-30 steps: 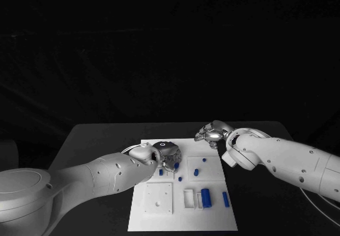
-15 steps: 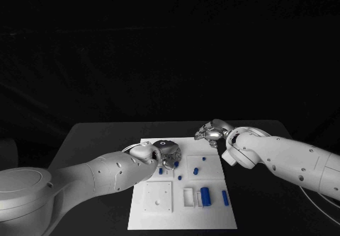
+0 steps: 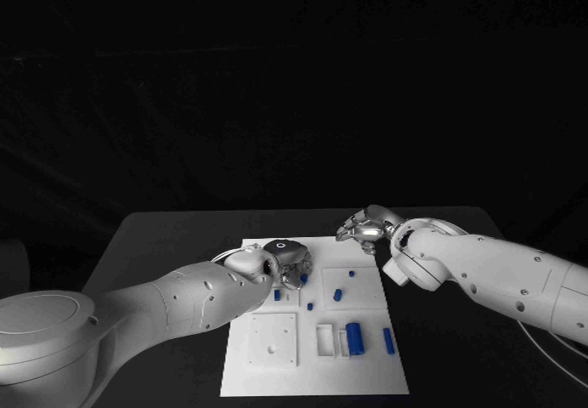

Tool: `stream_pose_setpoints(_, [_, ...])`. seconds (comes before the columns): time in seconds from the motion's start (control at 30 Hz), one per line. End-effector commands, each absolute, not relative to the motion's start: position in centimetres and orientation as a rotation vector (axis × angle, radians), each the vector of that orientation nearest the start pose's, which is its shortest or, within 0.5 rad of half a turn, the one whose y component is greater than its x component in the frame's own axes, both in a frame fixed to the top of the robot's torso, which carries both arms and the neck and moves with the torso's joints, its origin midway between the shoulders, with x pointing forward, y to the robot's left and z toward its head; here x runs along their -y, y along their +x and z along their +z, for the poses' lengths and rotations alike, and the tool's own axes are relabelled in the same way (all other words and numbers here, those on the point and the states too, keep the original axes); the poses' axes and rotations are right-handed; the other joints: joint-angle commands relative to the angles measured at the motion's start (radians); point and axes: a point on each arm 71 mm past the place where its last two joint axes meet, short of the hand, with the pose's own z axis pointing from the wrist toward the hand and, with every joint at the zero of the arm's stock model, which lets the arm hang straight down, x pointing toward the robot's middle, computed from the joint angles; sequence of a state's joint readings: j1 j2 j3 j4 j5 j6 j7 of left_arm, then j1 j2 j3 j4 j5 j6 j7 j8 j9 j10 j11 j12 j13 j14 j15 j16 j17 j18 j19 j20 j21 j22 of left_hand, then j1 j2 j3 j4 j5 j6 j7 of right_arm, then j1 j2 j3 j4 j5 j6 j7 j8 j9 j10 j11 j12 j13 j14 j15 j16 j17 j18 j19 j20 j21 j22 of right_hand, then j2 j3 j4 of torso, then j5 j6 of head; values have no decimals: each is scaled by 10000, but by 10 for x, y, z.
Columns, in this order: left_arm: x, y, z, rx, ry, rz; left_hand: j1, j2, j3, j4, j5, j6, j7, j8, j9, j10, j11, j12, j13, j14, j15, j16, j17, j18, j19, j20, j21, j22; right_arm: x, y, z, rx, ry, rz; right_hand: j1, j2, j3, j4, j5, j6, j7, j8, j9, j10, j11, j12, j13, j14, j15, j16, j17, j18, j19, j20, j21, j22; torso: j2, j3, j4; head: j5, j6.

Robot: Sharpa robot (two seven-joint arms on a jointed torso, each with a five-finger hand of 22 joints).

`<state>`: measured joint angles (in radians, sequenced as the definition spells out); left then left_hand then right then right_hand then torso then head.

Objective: Assemble the parts on the task board

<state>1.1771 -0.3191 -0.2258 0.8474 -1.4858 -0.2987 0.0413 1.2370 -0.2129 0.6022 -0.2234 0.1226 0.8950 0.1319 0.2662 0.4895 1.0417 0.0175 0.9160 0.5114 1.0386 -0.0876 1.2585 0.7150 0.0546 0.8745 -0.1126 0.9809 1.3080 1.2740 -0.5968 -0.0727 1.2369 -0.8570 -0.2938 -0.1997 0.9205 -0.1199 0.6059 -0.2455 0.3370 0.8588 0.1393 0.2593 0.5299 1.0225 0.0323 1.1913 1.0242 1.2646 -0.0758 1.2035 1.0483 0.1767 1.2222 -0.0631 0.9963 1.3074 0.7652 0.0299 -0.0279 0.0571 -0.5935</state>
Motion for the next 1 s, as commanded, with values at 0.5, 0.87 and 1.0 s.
stream_pose_setpoints(0.5, [-122,548,-288,-17372,3501,-5203,-587,-492,-396,323,-659,-466,76,-243,-64,46,89,47,-61,137,60,25,-55,99,97,-671,31,157,167,546,-188,-18448,4433,7788,-31,-54,-1,36,23,-24,76,-14,18,38,10,54,-18,83,-10,22,17,851,-3,-82,63,191,-12,14,10,-32,11])
stream_pose_setpoints(0.87, [-124,548,-290,-17631,3485,-5106,-578,-554,-505,379,-641,-822,86,-388,-145,13,98,35,-102,113,69,-20,-93,122,70,-652,-8,148,167,546,-188,-18451,4425,7796,-31,-55,-2,37,24,-22,75,-14,19,38,10,55,-19,84,-10,21,18,851,-4,-83,64,191,-10,2,15,-19,11])
stream_pose_setpoints(1.0, [-122,547,-292,-17855,3560,-5108,-499,-435,-476,386,-581,-601,120,-250,-96,-1,130,47,-107,106,101,-20,-97,130,59,-627,-10,155,167,545,-188,-18452,4418,7805,-33,-55,-2,38,24,-21,75,-14,20,38,10,56,-20,84,-10,21,18,851,-4,-83,64,191,-8,3,12,-19,-5])
